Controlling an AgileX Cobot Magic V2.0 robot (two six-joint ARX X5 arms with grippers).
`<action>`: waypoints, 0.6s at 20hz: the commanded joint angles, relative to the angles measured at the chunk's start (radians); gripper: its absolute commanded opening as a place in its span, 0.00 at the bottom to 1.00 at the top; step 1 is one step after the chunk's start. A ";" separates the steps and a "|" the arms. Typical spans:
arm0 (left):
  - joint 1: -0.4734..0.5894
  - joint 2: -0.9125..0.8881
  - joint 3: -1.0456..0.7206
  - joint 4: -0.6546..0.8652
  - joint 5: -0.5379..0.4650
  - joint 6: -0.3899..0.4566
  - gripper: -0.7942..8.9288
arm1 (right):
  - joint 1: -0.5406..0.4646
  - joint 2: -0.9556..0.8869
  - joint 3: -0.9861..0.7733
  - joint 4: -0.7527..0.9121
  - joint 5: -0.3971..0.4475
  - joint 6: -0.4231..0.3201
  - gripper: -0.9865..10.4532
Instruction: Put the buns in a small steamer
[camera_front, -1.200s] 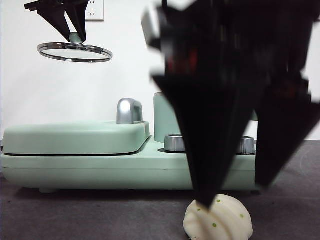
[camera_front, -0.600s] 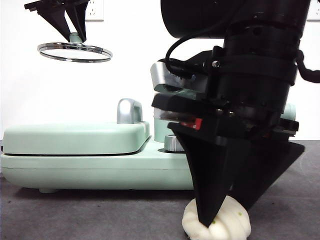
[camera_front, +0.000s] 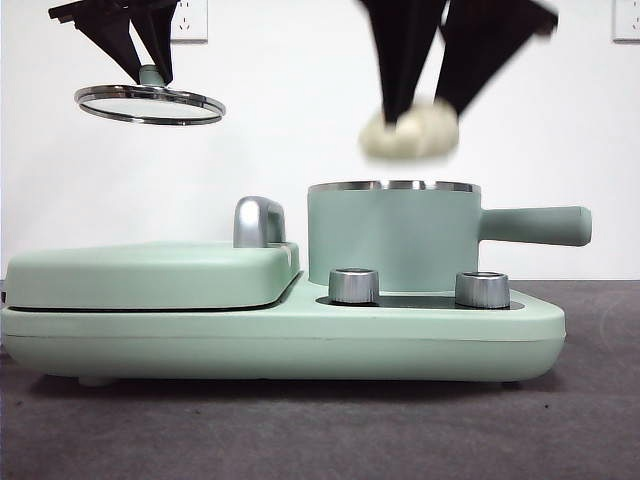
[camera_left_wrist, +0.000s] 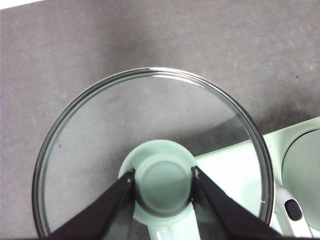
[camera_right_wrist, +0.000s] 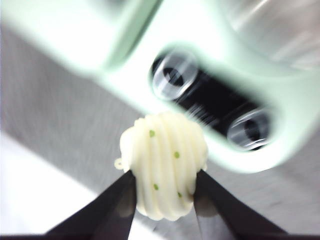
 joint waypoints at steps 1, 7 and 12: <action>-0.004 -0.010 0.034 0.019 0.002 -0.009 0.20 | -0.072 0.083 0.167 -0.058 0.011 -0.096 0.23; -0.004 -0.010 0.034 0.019 0.002 -0.009 0.20 | -0.225 0.324 0.455 -0.130 0.011 -0.190 0.23; -0.004 -0.010 0.034 0.019 0.002 -0.009 0.20 | -0.291 0.451 0.499 -0.109 0.018 -0.208 0.23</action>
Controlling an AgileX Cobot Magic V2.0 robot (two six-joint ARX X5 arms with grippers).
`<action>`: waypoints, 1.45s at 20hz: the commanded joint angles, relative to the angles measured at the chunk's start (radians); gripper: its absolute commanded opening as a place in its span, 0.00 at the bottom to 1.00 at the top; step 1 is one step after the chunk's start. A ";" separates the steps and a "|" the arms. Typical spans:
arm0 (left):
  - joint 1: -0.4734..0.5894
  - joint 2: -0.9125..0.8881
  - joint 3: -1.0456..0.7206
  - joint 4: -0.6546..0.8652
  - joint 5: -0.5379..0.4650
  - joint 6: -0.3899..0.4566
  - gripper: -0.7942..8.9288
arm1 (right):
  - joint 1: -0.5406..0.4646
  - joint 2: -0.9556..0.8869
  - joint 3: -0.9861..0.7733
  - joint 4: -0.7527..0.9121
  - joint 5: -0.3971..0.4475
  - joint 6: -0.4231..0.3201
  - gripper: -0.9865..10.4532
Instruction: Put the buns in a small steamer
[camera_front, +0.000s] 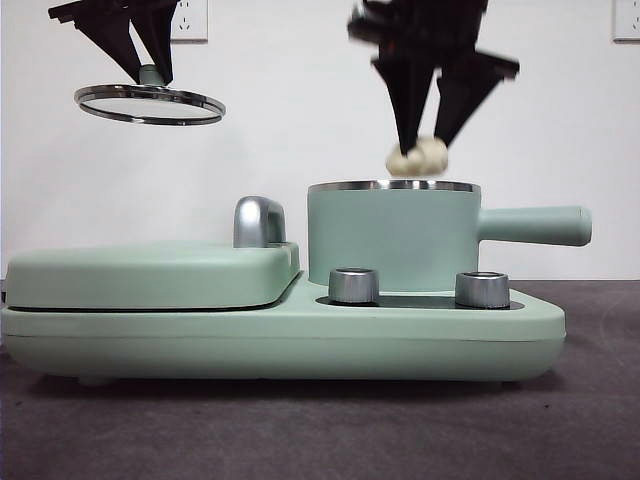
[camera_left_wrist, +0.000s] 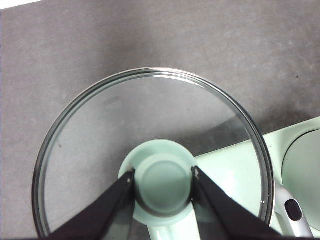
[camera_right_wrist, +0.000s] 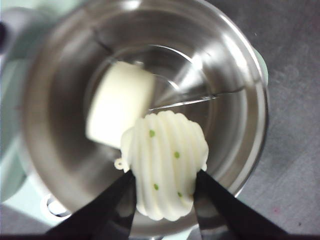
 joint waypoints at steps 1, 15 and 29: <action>-0.004 -0.010 0.034 0.019 0.002 -0.010 0.20 | -0.011 0.051 0.029 -0.003 0.006 -0.016 0.23; -0.003 -0.010 0.030 0.022 0.002 -0.012 0.20 | -0.009 0.134 0.029 -0.002 0.006 -0.027 0.34; -0.008 -0.010 0.029 0.024 0.002 -0.016 0.20 | -0.004 -0.077 0.085 -0.089 0.007 -0.046 0.39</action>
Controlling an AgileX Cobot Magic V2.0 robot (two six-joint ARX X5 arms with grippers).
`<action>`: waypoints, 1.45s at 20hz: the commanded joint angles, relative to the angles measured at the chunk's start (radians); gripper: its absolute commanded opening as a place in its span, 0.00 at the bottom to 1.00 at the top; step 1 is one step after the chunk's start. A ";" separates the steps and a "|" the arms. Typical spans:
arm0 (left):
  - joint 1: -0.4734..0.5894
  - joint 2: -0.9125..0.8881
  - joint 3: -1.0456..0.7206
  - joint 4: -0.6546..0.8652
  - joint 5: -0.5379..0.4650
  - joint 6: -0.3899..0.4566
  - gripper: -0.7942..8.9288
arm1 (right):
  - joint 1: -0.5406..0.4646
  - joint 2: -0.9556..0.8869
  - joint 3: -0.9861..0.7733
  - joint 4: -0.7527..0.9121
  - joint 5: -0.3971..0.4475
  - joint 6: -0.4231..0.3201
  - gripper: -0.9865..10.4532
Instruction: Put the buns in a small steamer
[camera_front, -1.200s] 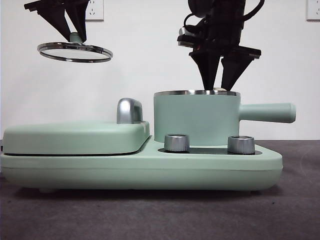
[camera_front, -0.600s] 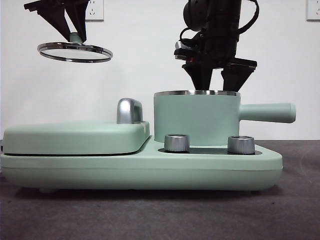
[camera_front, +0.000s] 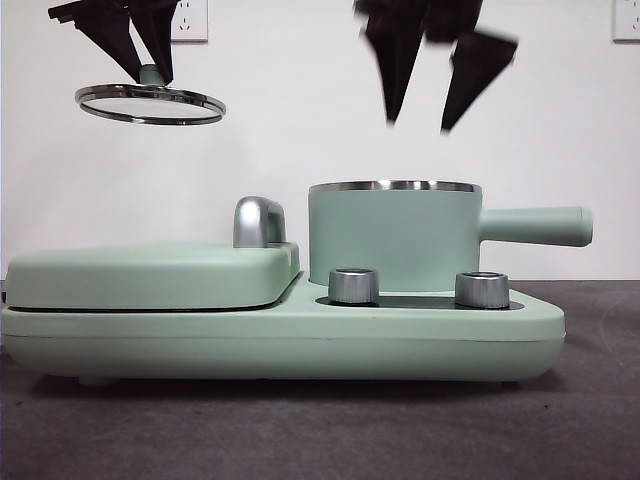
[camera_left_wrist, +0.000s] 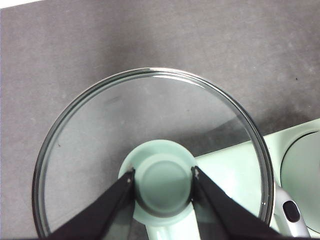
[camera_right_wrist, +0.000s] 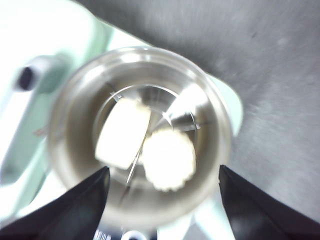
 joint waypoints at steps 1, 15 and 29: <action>-0.010 -0.010 0.029 0.023 0.002 -0.004 0.20 | 0.010 -0.081 -0.058 -0.080 0.004 -0.011 0.39; -0.163 -0.010 0.029 0.023 0.002 -0.006 0.20 | 0.012 -1.037 -0.979 0.167 0.014 0.037 0.39; -0.429 0.003 0.000 0.030 0.002 -0.002 0.20 | 0.011 -1.773 -1.307 0.310 -0.031 0.042 0.39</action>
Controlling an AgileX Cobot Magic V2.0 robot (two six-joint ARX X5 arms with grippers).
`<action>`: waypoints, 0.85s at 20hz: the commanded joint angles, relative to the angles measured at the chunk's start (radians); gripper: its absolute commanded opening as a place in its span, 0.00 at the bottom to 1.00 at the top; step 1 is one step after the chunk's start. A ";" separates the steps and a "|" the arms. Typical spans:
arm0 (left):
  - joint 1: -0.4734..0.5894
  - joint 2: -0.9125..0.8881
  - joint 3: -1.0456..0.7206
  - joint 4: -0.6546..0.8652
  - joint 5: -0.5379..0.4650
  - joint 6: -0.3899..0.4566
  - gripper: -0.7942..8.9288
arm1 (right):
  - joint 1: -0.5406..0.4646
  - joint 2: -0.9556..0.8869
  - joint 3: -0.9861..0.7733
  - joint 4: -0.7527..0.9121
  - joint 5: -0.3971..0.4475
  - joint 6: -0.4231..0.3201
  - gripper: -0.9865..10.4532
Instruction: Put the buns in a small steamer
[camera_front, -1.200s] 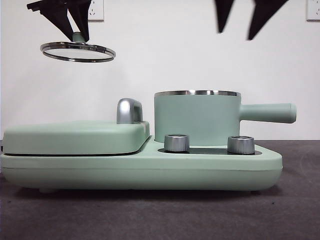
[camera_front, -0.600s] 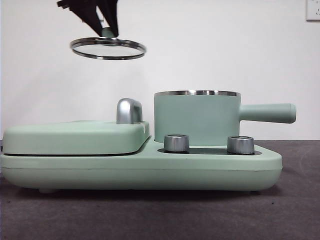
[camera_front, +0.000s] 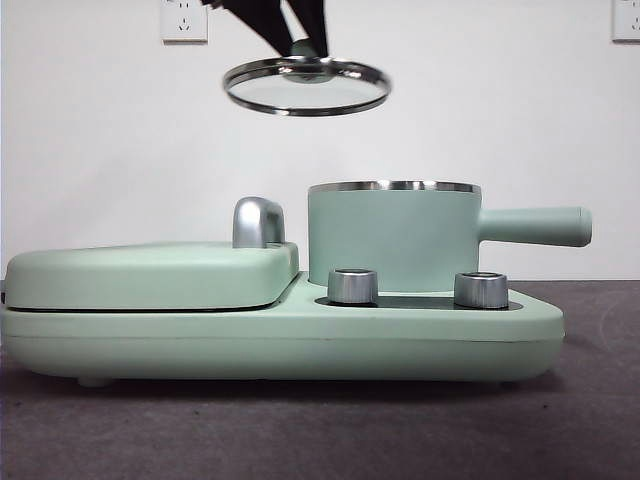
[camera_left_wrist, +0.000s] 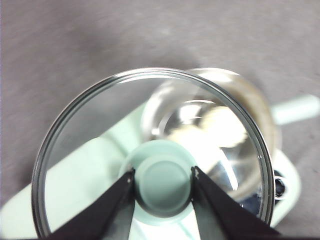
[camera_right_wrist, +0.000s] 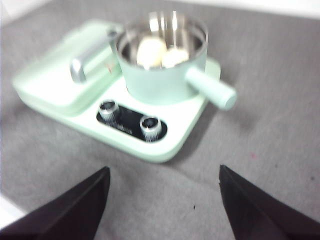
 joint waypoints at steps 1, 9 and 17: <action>-0.035 0.008 0.029 0.034 0.002 0.002 0.20 | 0.006 -0.014 0.005 0.010 -0.002 0.012 0.39; -0.117 0.097 0.029 0.062 0.002 0.007 0.20 | 0.006 -0.015 0.005 0.010 -0.003 0.011 0.39; -0.140 0.178 0.029 0.114 0.002 0.030 0.20 | 0.006 -0.015 0.005 0.010 -0.003 0.011 0.39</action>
